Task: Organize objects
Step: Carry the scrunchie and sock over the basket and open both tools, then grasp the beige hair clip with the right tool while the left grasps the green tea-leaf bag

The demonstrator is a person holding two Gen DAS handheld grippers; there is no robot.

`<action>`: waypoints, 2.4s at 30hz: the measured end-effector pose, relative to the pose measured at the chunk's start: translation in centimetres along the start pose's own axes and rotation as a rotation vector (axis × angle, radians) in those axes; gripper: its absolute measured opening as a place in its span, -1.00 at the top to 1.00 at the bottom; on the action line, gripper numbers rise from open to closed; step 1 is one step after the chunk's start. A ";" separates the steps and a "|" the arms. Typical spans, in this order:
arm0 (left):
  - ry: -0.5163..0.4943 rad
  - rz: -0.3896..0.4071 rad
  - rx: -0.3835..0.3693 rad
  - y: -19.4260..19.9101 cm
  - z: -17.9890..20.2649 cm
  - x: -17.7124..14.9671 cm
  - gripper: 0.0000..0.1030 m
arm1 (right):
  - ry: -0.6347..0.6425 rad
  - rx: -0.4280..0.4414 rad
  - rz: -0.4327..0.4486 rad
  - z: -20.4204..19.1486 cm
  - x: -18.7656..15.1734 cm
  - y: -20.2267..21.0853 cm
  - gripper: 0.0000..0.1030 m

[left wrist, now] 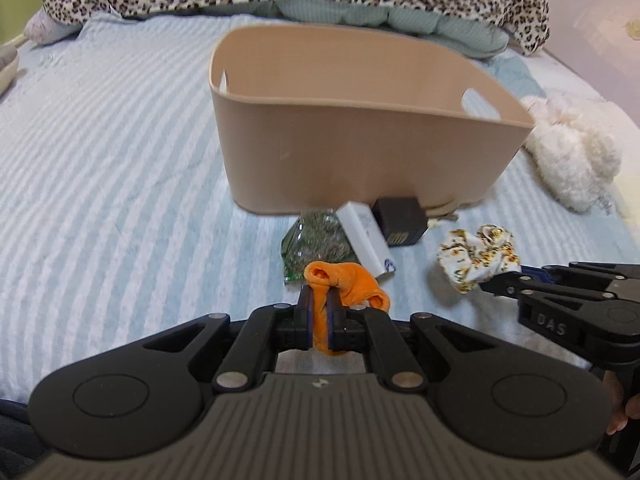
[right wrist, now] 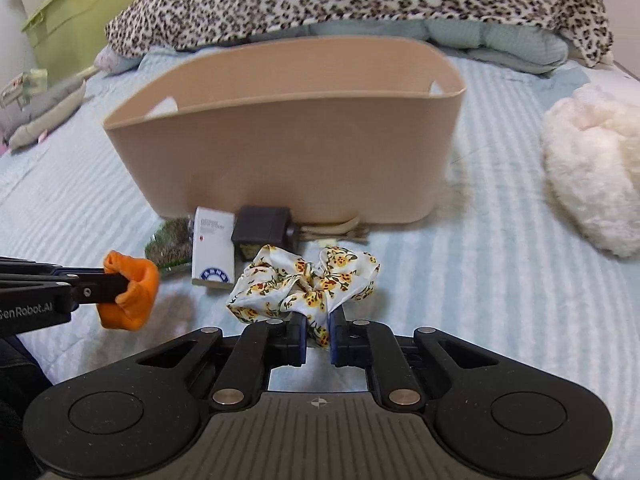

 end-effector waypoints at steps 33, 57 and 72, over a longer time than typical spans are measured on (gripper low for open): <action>-0.077 0.203 0.126 -3.5 2.1 13.6 0.87 | 0.008 -0.068 0.259 2.5 14.8 1.0 0.81; -0.041 0.102 0.206 -5.5 0.6 12.9 -0.55 | 0.103 -0.097 0.132 1.9 13.4 -2.3 -0.49; -0.028 0.098 0.173 0.3 -0.4 8.5 -0.75 | 0.046 -0.094 0.161 2.7 9.5 3.1 -1.00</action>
Point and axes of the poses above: each gripper's, at about its wrist camera, not at the fingertips, and y roughly against the way its jaws point, z to its right, x to its top, the point moved 5 cm from there along -y, roughly the way its jaws point, and after that the axes turned 1 degree about -y, right-handed, at the moved point
